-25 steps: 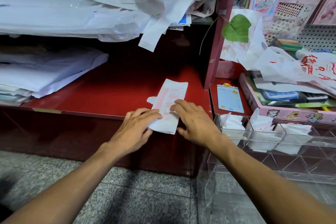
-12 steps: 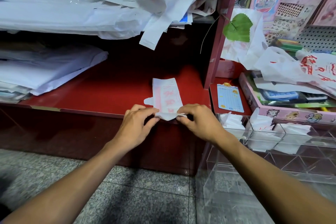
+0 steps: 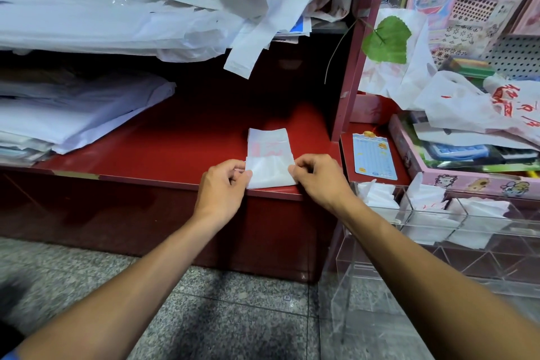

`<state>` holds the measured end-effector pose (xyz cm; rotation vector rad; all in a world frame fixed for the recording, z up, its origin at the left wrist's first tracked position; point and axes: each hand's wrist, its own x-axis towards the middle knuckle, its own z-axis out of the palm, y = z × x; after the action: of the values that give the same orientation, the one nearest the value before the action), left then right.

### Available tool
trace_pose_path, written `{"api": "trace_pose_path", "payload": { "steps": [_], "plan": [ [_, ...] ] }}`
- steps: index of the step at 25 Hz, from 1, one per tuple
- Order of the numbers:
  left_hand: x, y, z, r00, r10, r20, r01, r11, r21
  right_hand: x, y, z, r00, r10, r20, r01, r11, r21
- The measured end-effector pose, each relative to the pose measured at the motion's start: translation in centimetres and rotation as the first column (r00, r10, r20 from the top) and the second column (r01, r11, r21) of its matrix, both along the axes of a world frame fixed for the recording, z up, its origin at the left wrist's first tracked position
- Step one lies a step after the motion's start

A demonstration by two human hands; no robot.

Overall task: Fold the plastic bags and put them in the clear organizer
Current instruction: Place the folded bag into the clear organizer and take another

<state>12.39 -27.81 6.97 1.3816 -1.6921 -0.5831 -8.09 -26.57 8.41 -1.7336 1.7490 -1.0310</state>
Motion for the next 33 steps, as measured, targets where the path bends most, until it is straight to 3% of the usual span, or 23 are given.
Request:
{"api": "trace_pose_path", "payload": {
  "steps": [3,7,9,12,17,20,22,25,27,31,33],
  "plan": [
    [-0.4,0.0,0.0,0.997,0.061,0.051,-0.058,0.997,-0.051,0.4,-0.3,0.2,0.997,-0.074,-0.037,0.075,0.997,0.01],
    [0.1,0.0,-0.4,0.968,0.015,0.25,0.017,0.992,-0.125,0.5,-0.3,0.1,0.991,-0.114,-0.075,0.114,0.993,-0.007],
    [0.4,0.1,-0.8,0.919,-0.047,0.392,0.106,0.986,-0.13,0.6,-0.2,0.1,0.985,-0.111,-0.133,0.106,0.993,-0.044],
    [0.7,0.0,-1.4,0.777,-0.11,0.62,0.223,0.969,-0.108,0.6,0.2,-0.5,0.941,-0.06,-0.333,0.018,0.992,-0.129],
    [1.2,0.1,-1.5,0.817,-0.09,0.569,0.228,0.958,-0.176,-0.2,1.2,-0.5,0.721,0.141,-0.679,-0.204,0.979,-0.014],
    [1.8,0.0,-1.7,0.849,-0.114,0.516,0.257,0.942,-0.214,-0.8,1.6,-0.2,0.628,0.163,-0.761,-0.224,0.974,0.024],
    [2.0,0.2,-1.8,0.884,-0.133,0.447,0.251,0.944,-0.215,-1.1,1.6,-0.3,0.69,0.169,-0.704,-0.239,0.971,-0.001],
    [1.9,0.3,-1.1,0.944,-0.128,0.304,0.19,0.964,-0.184,-1.7,1.5,-0.5,0.868,0.203,-0.453,-0.26,0.963,-0.068],
    [1.7,0.5,-0.5,0.975,-0.108,0.197,0.141,0.976,-0.164,-2.0,1.4,-0.4,0.938,0.191,-0.289,-0.218,0.974,-0.065],
    [0.8,0.8,0.1,0.995,-0.081,-0.05,0.08,0.997,-0.025,-1.2,1.3,0.7,0.991,0.106,-0.083,-0.103,0.994,0.044],
    [0.6,0.8,0.2,0.999,-0.043,-0.006,0.043,0.999,-0.027,-0.6,1.0,1.0,0.998,0.038,-0.054,-0.033,0.995,0.091]
  ]
}}
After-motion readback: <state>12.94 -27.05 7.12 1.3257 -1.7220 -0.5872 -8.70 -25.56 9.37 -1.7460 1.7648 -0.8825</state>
